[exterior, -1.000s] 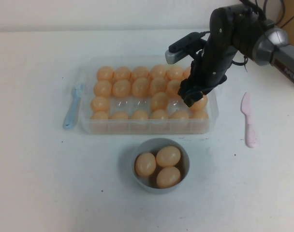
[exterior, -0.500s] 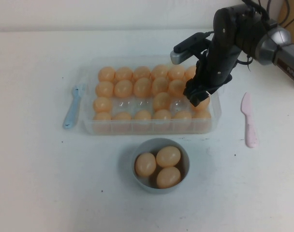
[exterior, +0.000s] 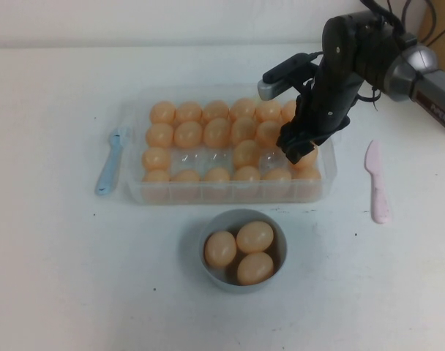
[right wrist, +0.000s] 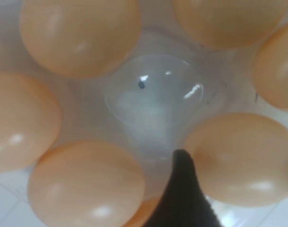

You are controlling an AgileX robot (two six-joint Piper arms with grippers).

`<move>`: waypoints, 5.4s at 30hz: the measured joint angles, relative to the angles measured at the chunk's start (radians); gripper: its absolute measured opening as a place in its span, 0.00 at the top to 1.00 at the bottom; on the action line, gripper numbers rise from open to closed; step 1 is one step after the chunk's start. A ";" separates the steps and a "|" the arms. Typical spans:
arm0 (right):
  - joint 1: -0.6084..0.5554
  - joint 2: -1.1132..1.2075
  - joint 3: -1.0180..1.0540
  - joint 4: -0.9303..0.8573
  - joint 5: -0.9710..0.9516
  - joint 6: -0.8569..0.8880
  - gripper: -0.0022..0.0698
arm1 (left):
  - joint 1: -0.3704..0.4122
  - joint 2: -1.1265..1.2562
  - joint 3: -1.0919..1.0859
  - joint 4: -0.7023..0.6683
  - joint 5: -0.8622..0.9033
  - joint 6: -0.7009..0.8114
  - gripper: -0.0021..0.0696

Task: Take an egg out of the egg box
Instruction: Pick up the egg from the plastic box

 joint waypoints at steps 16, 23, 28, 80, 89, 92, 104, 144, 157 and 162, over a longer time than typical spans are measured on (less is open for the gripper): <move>-0.002 0.005 -0.002 0.014 -0.006 0.000 0.35 | 0.000 0.000 0.000 0.000 0.000 0.000 0.98; -0.002 0.005 -0.002 0.019 0.001 0.000 0.37 | 0.000 0.000 0.000 0.000 0.000 0.000 0.98; -0.002 0.005 -0.002 0.023 0.006 0.000 0.39 | 0.000 0.000 0.000 0.000 0.000 0.000 0.98; -0.008 0.034 -0.121 0.051 0.042 0.035 0.32 | 0.000 0.000 0.000 0.000 0.000 0.000 0.98; -0.008 0.039 -0.121 0.047 0.042 0.051 0.32 | 0.000 0.000 0.000 0.000 0.000 0.000 0.98; -0.008 0.039 -0.121 0.047 0.042 0.069 0.32 | 0.000 0.000 0.000 0.000 0.000 0.000 0.98; -0.008 -0.021 -0.121 0.048 0.042 0.117 0.35 | 0.000 0.000 0.000 0.000 0.000 0.000 0.98; 0.032 -0.024 0.015 -0.068 0.040 0.425 0.37 | 0.000 0.000 0.000 0.000 0.000 0.000 0.98; 0.035 -0.012 0.015 -0.093 0.034 0.488 0.37 | 0.000 0.000 0.000 0.000 0.000 0.000 0.98; 0.035 -0.010 0.015 -0.093 0.034 0.494 0.37 | 0.000 0.000 0.000 0.000 0.000 0.000 0.98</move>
